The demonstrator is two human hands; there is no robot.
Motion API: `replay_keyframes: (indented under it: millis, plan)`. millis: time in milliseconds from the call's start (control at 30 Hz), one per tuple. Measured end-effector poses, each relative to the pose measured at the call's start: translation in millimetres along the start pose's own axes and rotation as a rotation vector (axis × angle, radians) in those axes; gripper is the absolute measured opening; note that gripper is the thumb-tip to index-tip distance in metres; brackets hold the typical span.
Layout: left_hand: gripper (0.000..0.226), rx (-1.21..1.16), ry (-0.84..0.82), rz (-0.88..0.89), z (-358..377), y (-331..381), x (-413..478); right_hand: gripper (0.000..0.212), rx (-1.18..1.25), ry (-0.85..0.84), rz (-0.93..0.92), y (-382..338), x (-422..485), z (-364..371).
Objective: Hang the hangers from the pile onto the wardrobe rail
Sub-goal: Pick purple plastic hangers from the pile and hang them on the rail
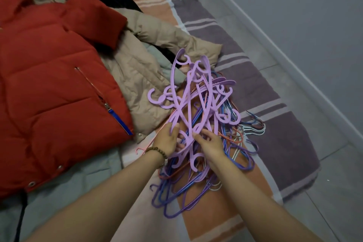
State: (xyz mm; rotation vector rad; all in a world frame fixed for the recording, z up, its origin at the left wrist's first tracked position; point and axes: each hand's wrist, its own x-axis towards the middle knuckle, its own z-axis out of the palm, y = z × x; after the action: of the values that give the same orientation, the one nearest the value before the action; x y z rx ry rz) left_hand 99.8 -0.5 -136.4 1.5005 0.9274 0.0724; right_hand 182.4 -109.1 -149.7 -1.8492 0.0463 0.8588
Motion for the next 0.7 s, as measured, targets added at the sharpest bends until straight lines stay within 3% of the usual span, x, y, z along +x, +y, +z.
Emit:
replay_keyframes:
  millis: [200,467,600,700]
  plan:
    - [0.024,-0.140,0.022,0.060,0.0,28.7,-28.9,0.049,0.176,-0.060,0.015,-20.5,-26.4,-14.2]
    - [0.025,-0.220,-0.161,0.209,-16.0,130.6,-84.9,0.027,0.507,-0.198,-0.178,-113.2,-117.7,-66.3]
    - [0.035,-0.144,-0.298,0.347,-24.4,204.4,-122.2,0.031,0.703,-0.242,-0.274,-178.1,-188.8,-99.2]
    - [0.035,-0.004,-0.385,0.491,-26.9,265.9,-156.7,0.027,0.643,-0.208,-0.416,-227.1,-253.5,-123.5]
